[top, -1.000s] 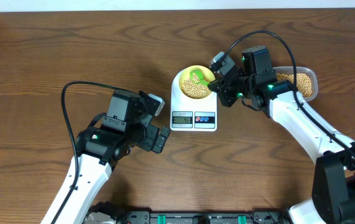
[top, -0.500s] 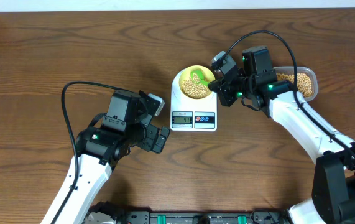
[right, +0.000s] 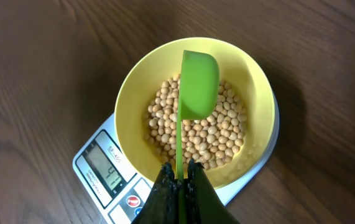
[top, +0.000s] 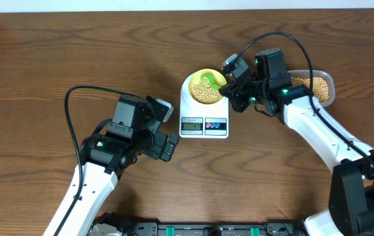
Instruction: Scoop item into bowl and weigh 50g on scale
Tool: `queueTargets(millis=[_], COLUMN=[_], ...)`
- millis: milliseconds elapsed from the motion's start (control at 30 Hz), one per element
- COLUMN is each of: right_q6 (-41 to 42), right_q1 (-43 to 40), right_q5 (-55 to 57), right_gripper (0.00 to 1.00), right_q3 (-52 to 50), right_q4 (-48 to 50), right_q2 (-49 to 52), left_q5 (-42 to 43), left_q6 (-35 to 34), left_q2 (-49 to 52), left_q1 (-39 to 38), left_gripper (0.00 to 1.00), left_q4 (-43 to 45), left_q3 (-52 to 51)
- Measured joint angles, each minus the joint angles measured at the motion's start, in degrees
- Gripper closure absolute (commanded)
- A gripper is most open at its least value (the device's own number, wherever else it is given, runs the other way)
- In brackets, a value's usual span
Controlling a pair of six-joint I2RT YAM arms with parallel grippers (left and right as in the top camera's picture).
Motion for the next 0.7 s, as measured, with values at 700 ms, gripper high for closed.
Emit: queueTargets(millis=[700], right_q6=[-3.39], right_q1=[0.26], right_q5=[1.53], right_gripper=[0.99], right_q3=[0.00], right_q4=[-0.42], right_q2=[0.00], left_q5=[0.00], left_q6=[0.00], left_q2=[0.00], left_q1=[0.00], left_gripper=[0.02], left_q4=[0.00], left_q3=[0.00])
